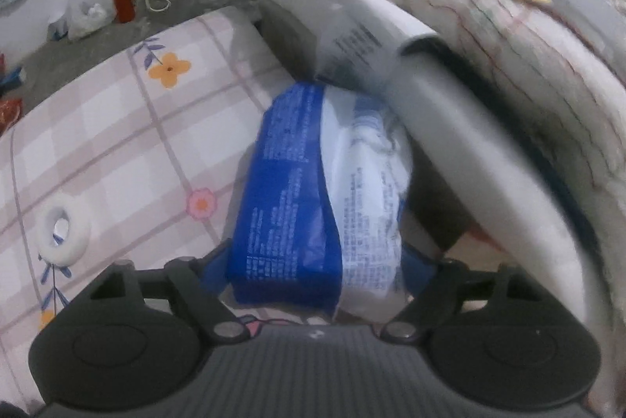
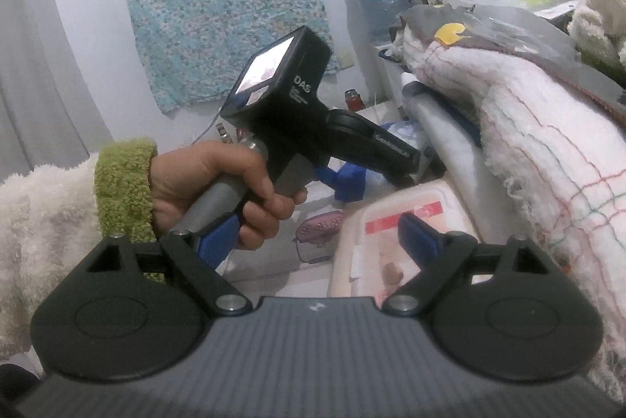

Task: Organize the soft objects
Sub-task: 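Move the left tool to the blue tissue bag on the bed and grasp it, then lift the blue-and-white wipes pack with the left tool and turn it upright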

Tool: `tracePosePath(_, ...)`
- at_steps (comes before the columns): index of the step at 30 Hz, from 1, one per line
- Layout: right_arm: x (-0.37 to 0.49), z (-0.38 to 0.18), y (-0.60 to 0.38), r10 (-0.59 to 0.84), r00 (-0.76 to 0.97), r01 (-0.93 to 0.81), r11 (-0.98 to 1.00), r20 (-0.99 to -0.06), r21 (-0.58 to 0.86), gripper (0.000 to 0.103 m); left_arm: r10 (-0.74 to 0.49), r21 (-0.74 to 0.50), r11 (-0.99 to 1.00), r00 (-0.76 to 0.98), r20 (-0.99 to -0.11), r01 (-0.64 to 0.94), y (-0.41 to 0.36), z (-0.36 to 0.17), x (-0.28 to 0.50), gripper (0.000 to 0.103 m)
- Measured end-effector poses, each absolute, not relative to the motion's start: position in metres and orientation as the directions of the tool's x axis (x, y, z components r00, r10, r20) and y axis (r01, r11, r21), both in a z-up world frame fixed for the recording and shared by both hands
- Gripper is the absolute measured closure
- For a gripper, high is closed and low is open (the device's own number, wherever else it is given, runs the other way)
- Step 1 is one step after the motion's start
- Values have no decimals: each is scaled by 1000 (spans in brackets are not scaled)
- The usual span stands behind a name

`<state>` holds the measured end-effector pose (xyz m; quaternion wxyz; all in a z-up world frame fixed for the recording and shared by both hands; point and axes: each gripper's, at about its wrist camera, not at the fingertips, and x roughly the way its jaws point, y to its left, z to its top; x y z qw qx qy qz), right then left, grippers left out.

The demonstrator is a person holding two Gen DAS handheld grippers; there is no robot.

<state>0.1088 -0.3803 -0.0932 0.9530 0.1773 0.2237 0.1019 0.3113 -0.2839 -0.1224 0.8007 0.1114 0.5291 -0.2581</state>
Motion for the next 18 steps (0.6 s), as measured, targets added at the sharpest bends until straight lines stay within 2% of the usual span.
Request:
tracePosePath(7, 108, -95, -387, 271, 880, -98, 908, -391, 408, 14, -303, -121, 866, 318, -898, 485, -274, -119, 313, 27)
tracePosePath(15, 97, -84, -382, 303, 879, -129, 894, -369, 429, 14, -312, -201, 914, 297, -902, 352, -229, -89, 307, 28)
tracePosePath(18, 88, -80, -379, 319, 874, -141, 888, -365, 438, 14, -358, -266, 913, 293, -887, 308, -204, -68, 296, 28)
